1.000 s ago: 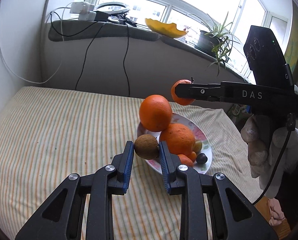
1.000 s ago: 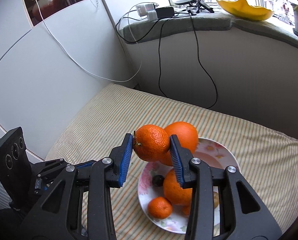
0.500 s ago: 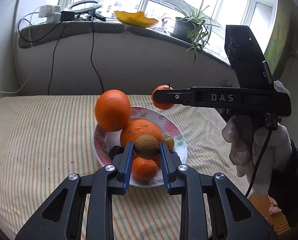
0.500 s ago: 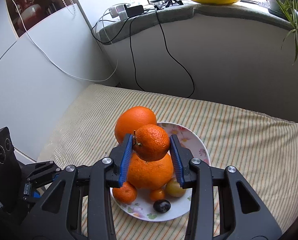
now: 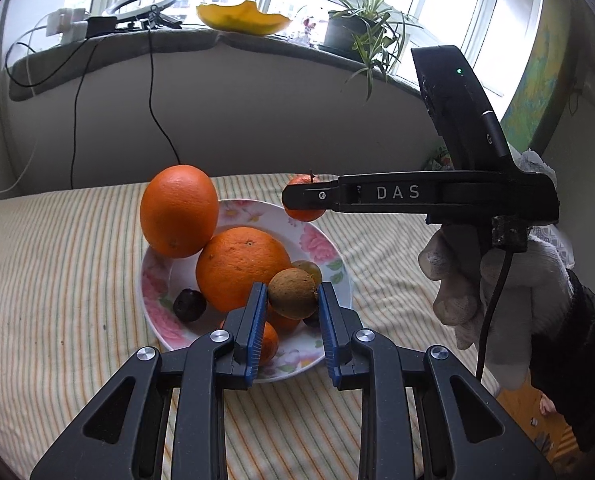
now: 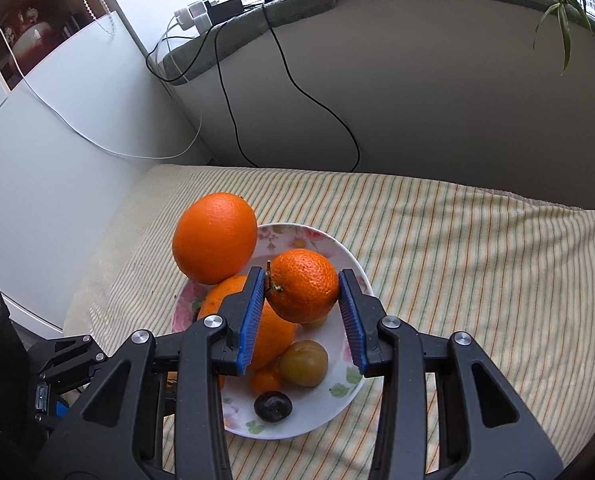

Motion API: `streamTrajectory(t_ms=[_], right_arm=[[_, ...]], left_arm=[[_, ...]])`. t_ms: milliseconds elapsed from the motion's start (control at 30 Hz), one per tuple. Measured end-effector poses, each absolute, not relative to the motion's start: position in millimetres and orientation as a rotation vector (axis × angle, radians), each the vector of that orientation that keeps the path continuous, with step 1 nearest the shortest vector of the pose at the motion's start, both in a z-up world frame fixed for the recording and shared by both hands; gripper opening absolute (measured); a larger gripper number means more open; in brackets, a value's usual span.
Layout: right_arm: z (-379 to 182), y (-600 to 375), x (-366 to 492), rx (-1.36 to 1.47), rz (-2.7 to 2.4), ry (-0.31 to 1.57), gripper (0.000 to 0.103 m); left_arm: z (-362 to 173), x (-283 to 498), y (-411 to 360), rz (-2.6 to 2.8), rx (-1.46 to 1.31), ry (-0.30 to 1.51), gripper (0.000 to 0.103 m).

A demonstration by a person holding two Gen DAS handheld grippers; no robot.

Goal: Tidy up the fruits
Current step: 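Open both tools to release the two fruits on the plate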

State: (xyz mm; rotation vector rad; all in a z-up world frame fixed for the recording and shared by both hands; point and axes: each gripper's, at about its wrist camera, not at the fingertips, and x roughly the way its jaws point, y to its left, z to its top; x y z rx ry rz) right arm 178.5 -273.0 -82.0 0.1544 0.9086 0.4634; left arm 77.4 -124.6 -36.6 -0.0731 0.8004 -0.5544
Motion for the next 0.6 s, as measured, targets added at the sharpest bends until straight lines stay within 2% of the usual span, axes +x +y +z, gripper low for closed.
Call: streamTrajectory(t_ms=[600], right_arm=[[-99.4,-281.1,186.5,0.175,0.434,0.941,0.039]], left_arm=[[-43.9,86.6,-135.5,-0.560,-0.061,0.821,0.024]])
